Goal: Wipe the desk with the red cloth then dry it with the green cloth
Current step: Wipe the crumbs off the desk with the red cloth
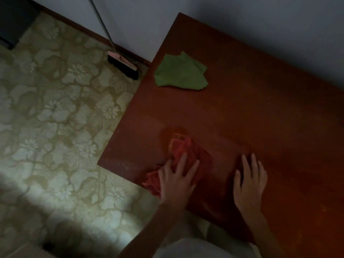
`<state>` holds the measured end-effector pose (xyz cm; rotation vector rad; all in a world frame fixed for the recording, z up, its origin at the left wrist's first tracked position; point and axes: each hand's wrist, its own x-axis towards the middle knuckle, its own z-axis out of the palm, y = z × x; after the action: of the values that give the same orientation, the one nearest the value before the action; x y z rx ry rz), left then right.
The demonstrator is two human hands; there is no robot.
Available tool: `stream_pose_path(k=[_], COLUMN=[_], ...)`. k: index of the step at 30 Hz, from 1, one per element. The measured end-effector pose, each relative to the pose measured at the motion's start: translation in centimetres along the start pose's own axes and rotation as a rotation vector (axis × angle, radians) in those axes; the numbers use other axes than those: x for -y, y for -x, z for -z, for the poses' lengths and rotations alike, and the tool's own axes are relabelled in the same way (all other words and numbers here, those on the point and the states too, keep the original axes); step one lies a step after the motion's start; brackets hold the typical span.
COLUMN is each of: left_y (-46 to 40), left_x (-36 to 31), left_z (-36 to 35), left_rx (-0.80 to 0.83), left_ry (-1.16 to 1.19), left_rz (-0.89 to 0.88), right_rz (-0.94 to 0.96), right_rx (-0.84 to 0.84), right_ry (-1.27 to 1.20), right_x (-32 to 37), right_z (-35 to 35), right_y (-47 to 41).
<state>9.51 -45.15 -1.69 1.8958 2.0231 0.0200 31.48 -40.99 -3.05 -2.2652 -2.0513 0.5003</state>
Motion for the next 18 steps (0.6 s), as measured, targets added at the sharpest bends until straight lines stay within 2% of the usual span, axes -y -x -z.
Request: stream_pose_path(k=[3, 6, 9, 14, 16, 18], left_y=[1.5, 1.7, 1.2, 1.1, 1.6, 2.4], left_x=[-6.0, -6.1, 0.5, 17.8, 22.8, 24.4], left_z=[-2.2, -2.8, -1.0, 4.0, 5.4, 6.2], left_rx=[0.042, 0.029, -0.030, -0.148, -0.226, -0.305], left_ry=[0.003, 0.006, -0.007, 0.064, 0.153, 0.176], left_rz=[-0.238, -0.256, -0.051, 0.528, 0.654, 0.729], right_rz=[-0.001, 0.010, -0.022, 0.007, 0.012, 0.002], right_rx=[0.017, -0.011, -0.059, -0.085, -0.090, -0.081], right_ry=[0.032, 0.038, 0.056, 0.049, 0.040, 0.022], right_x=[-2.0, -1.9, -1.5, -1.5, -1.6, -1.6], right_z=[-0.3, -0.7, -1.0, -1.2, -1.2, -1.1], right_y=[1.4, 1.4, 1.4, 1.4, 1.5, 1.4])
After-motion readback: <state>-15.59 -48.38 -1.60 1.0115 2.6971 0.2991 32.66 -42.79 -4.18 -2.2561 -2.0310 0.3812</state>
